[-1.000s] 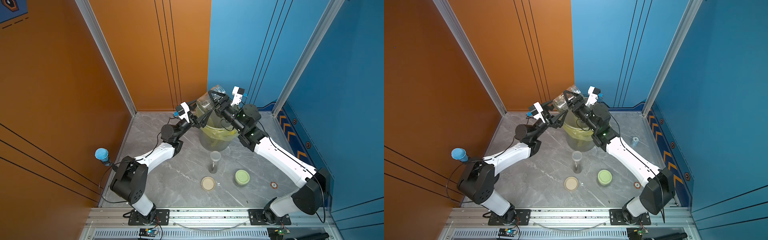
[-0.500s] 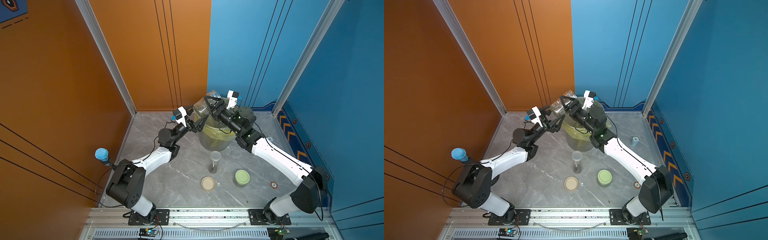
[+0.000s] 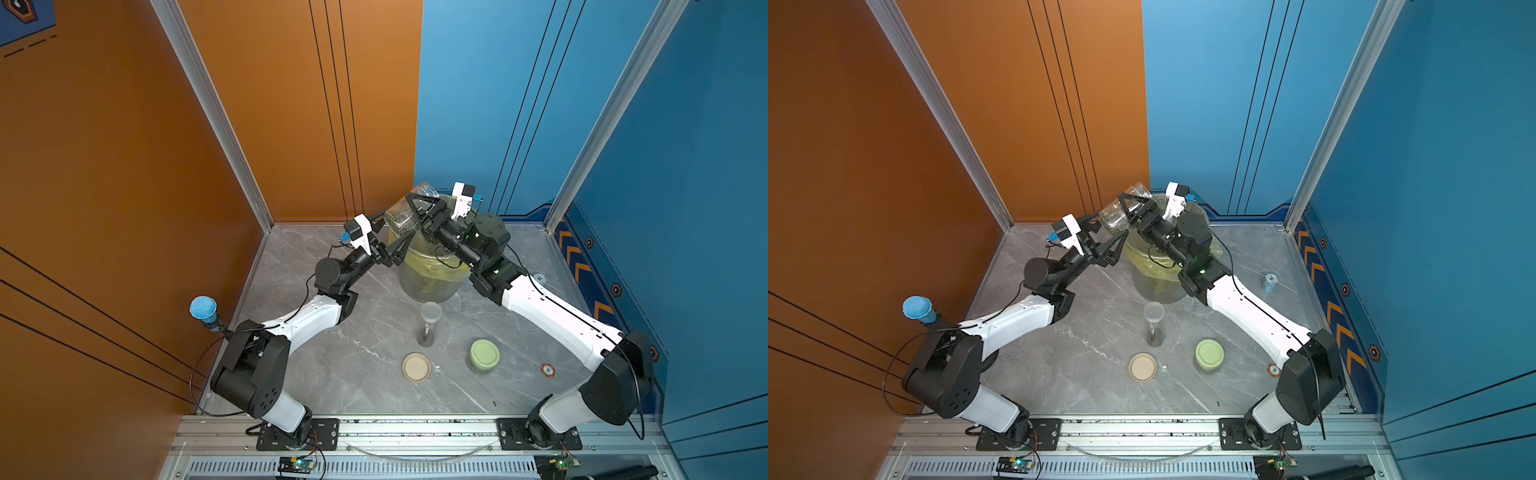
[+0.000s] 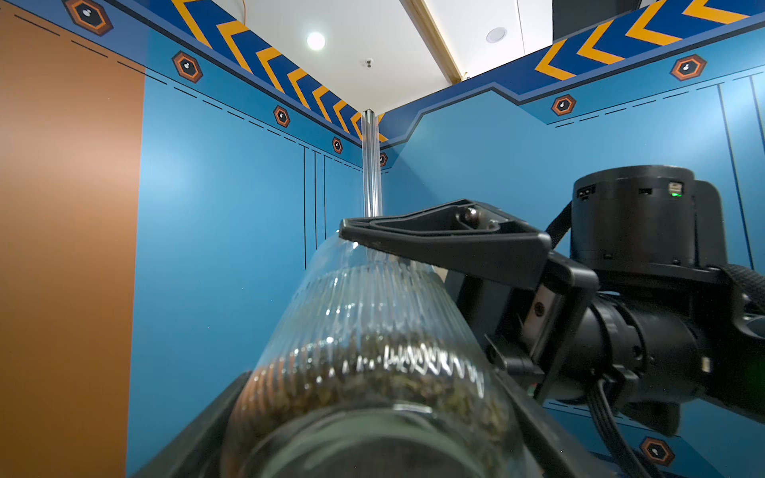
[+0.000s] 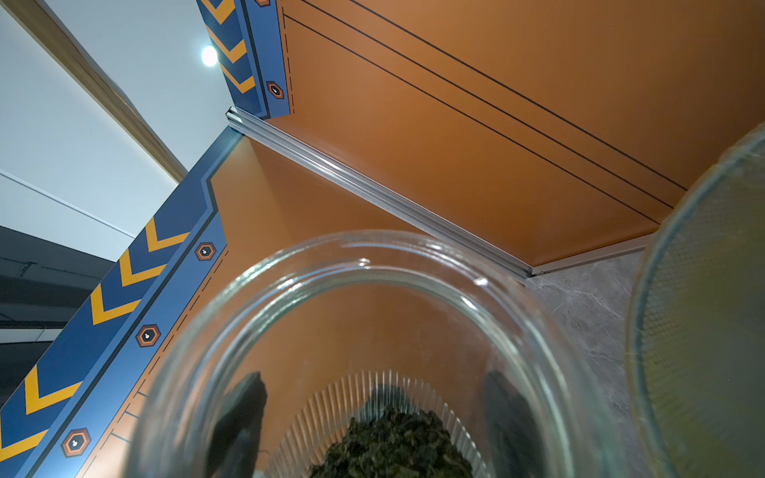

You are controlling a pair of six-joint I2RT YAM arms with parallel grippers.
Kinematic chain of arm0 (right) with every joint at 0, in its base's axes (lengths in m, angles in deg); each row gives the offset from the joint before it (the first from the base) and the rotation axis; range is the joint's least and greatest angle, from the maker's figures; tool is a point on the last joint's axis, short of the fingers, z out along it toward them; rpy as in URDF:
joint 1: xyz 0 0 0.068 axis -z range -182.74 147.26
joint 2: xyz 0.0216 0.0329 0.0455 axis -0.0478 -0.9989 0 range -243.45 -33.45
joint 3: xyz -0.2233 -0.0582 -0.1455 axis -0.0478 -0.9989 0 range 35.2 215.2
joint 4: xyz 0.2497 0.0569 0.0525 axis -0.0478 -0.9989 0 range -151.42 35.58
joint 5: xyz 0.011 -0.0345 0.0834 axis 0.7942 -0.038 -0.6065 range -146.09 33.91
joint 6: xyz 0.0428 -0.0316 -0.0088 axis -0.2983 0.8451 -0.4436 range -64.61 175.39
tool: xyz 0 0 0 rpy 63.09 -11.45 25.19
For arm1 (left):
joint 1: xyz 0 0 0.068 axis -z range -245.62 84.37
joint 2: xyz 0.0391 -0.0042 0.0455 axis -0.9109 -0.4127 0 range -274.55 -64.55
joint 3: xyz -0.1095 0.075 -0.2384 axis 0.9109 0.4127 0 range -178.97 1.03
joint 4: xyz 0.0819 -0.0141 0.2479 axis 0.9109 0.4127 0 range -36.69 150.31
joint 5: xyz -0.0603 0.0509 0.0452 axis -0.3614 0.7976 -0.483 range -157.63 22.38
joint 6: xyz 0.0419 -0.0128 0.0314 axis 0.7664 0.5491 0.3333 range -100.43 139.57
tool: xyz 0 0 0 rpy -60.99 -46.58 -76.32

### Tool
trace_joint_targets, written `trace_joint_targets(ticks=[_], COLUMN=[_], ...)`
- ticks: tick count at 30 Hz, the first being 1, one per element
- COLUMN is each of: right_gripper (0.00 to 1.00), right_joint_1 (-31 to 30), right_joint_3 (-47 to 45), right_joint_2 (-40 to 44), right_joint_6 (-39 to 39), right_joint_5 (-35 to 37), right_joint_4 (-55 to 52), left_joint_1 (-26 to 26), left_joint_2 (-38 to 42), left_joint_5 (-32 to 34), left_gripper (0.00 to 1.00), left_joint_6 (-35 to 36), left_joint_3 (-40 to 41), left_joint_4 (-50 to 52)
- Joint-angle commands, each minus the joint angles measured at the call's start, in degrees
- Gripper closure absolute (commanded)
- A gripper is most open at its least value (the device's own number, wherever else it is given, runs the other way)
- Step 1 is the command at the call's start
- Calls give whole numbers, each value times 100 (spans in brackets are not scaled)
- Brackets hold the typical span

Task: Empty moldy tea leaves from jars
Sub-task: Adjust the jar.

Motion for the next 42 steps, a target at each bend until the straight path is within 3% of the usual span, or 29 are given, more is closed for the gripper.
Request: trace_joint_targets(ticks=[1, 18, 22, 27, 31, 35, 38, 42], right_gripper=[71, 73, 73, 72, 51, 30, 18, 11], right_joint_1=[42, 0, -5, -20, 14, 64, 92, 130], right_joint_3=[25, 77, 79, 134, 119, 78, 79, 45], right_joint_2=[65, 56, 47, 8, 3, 3, 3, 3], right_joint_6=[-111, -170, -162, -154, -95, -65, -19, 5], right_joint_5=[34, -7, -10, -63, -115, -116, -134, -150], right_joint_4=[635, 652, 638, 611, 604, 619, 561, 491], left_joint_1=[-113, -131, -133, -129, -133, -162, -196, -268], left_joint_2=[8, -243, -255, -256, -189, -91, -28, 24], left_joint_5=[-131, -195, -165, -97, -55, 81, 148, 118], left_gripper=[4, 3, 11, 37, 47, 50, 52, 53], left_joint_6=[-105, -267, -268, -259, -215, -201, -176, -192], left_joint_3=[-28, -206, -264, -340, -266, -110, -34, -10], left_joint_4=[-153, -159, -155, -158, -158, -158, -153, -82])
